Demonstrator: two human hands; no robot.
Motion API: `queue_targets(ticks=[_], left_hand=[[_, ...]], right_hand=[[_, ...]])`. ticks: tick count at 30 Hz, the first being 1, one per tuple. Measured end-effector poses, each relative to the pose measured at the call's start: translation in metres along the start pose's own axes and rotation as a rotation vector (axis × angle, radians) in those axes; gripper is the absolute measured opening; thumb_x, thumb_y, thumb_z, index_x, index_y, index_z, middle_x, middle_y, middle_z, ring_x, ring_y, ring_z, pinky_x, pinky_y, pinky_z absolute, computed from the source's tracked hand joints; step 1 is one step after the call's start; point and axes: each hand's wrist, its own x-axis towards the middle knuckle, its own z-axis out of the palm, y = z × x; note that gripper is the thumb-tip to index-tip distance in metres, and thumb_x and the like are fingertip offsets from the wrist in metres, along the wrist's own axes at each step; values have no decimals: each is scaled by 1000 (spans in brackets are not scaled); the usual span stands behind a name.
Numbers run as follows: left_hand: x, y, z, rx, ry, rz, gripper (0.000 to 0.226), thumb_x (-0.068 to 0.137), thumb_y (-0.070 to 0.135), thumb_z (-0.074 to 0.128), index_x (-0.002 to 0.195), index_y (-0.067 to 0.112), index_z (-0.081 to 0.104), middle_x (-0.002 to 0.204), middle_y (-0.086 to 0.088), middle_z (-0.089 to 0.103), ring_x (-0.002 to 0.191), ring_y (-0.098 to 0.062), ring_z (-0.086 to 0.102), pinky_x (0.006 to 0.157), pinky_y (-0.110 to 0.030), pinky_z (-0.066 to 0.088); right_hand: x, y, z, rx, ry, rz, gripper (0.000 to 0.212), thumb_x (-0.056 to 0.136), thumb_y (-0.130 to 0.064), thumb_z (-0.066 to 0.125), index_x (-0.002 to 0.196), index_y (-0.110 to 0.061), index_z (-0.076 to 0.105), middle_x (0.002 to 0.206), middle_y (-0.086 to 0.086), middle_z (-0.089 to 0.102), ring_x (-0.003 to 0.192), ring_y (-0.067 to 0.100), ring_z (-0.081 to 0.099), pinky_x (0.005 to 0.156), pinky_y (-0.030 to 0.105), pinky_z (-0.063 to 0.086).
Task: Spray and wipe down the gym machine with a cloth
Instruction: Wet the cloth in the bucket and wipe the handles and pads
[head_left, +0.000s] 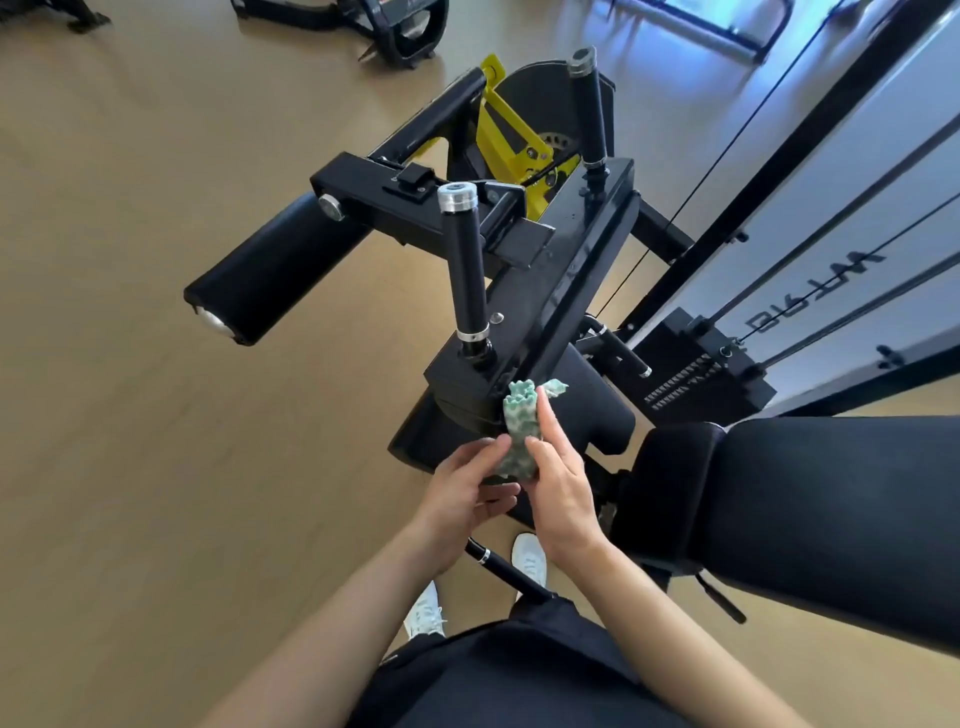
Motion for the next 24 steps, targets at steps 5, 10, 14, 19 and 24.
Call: queue_targets(ticks=[5,10,14,19,24], left_hand=[[5,-4,5,27,-37,-14,38,89,32,77,118,9,72,108,-11,76,95,-20,71,86,-33,57],[9,-5,3,-239,105,-5,8,97,14,66,99,7,68,92,-10,75,74,-15,71,61,-24,56],[12,-2,-15,-566,215,3,24,101,16,60,122,3,62,92,-9,75,73,-15,73,58,-24,59],[25,22,-33,-703,351,177,11,100,4,60,105,11,52,96,-10,69,88,-19,69,61,-25,61],[27,26,-17,-550,385,305,19,98,1,61,94,17,52,82,-3,71,67,-10,71,58,-21,58]], right_hand=[[-8,-1,-8,-123,80,-57,36,106,-6,49,137,-16,64,124,1,74,117,14,69,101,32,56],[-5,2,-15,-159,132,-90,33,99,-3,63,127,-21,65,119,3,74,106,20,73,90,39,61],[0,5,-14,-168,113,-76,34,96,-3,67,124,-23,64,123,3,71,104,21,72,88,38,62],[6,3,-10,-263,90,-164,62,95,-4,69,146,-35,52,142,-15,58,115,12,68,96,30,55],[13,4,-11,-452,89,-263,65,93,2,69,146,-31,52,143,-11,53,113,11,66,86,16,55]])
